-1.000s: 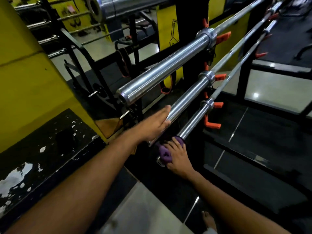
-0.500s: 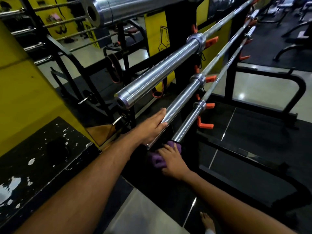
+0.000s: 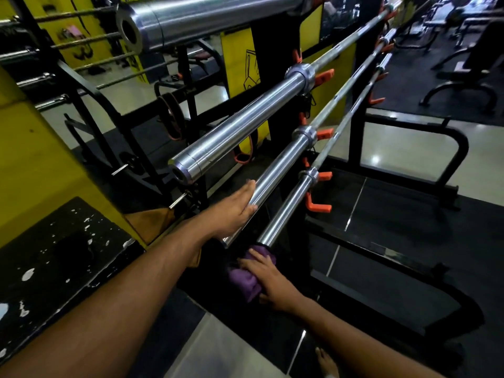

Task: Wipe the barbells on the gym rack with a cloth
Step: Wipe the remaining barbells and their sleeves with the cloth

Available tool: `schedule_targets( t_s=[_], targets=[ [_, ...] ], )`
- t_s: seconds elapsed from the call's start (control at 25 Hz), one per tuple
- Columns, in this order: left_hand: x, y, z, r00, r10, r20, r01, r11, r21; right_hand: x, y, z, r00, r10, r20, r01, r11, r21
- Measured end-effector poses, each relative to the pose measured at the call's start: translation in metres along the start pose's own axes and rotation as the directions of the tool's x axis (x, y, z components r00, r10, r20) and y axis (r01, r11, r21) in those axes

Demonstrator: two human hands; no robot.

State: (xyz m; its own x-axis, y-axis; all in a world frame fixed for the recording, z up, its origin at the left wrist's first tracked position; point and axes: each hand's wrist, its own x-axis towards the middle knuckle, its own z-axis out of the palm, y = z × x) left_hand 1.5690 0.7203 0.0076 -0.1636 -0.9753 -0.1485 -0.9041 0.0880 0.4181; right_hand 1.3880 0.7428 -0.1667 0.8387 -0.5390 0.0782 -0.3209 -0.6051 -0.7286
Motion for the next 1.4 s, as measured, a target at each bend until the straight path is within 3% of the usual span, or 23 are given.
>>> schedule_targets(
  t_s=[0.08,0.16,0.24,0.32,0.36,0.44,0.52,0.72,0.84,0.96,1.12,1.28,1.4],
  targets=[
    [0.006,0.001,-0.007,0.999,0.014,0.032,-0.014,1.000,-0.002,-0.012,0.001,-0.007,0.996,0.058,-0.061,-0.047,0.984,0.170],
    [0.023,0.006,-0.014,0.999,0.041,0.005,-0.041,0.999,0.018,-0.024,0.007,-0.015,0.948,0.220,-0.230,-0.105,0.898,0.428],
    [0.051,0.015,-0.018,0.997,0.065,-0.039,-0.064,0.997,0.037,-0.026,0.019,-0.023,0.783,0.497,-0.375,-0.087,0.684,0.724],
    [0.084,0.024,-0.018,0.996,0.079,-0.032,-0.077,0.995,0.064,-0.019,0.040,-0.040,0.605,0.747,-0.276,0.009,0.341,0.940],
    [0.100,0.027,-0.018,0.997,0.079,-0.021,-0.077,0.993,0.088,-0.015,0.051,-0.051,0.561,0.801,-0.209,0.079,0.199,0.977],
    [0.133,0.032,-0.018,0.997,0.073,-0.014,-0.071,0.991,0.112,-0.005,0.065,-0.077,0.505,0.854,-0.129,0.160,0.054,0.986],
    [0.167,0.034,-0.016,0.998,0.063,-0.026,-0.060,0.992,0.110,0.007,0.078,-0.104,0.499,0.863,-0.083,0.231,-0.040,0.972],
    [0.204,0.030,-0.006,0.997,0.028,-0.070,-0.020,0.994,0.109,0.063,0.126,-0.143,0.457,0.889,-0.015,0.384,-0.182,0.905],
    [0.201,0.030,-0.002,0.995,0.027,-0.094,-0.015,0.992,0.129,0.111,0.149,-0.151,0.443,0.896,0.035,0.392,-0.228,0.891],
    [0.199,0.036,-0.004,0.996,0.011,-0.093,0.000,0.993,0.115,0.144,0.177,-0.159,0.382,0.921,0.078,0.382,-0.234,0.894],
    [0.198,0.038,-0.005,0.997,-0.017,-0.075,0.024,0.995,0.093,0.149,0.197,-0.163,0.481,0.874,0.064,0.509,-0.338,0.792],
    [0.197,0.037,-0.004,0.997,0.007,-0.083,0.001,0.995,0.096,0.146,0.188,-0.158,0.552,0.826,0.113,0.405,-0.385,0.829],
    [0.197,0.033,-0.005,0.998,-0.013,-0.068,0.019,0.995,0.097,0.134,0.180,-0.146,0.538,0.836,0.112,0.342,-0.337,0.877]
  ],
)
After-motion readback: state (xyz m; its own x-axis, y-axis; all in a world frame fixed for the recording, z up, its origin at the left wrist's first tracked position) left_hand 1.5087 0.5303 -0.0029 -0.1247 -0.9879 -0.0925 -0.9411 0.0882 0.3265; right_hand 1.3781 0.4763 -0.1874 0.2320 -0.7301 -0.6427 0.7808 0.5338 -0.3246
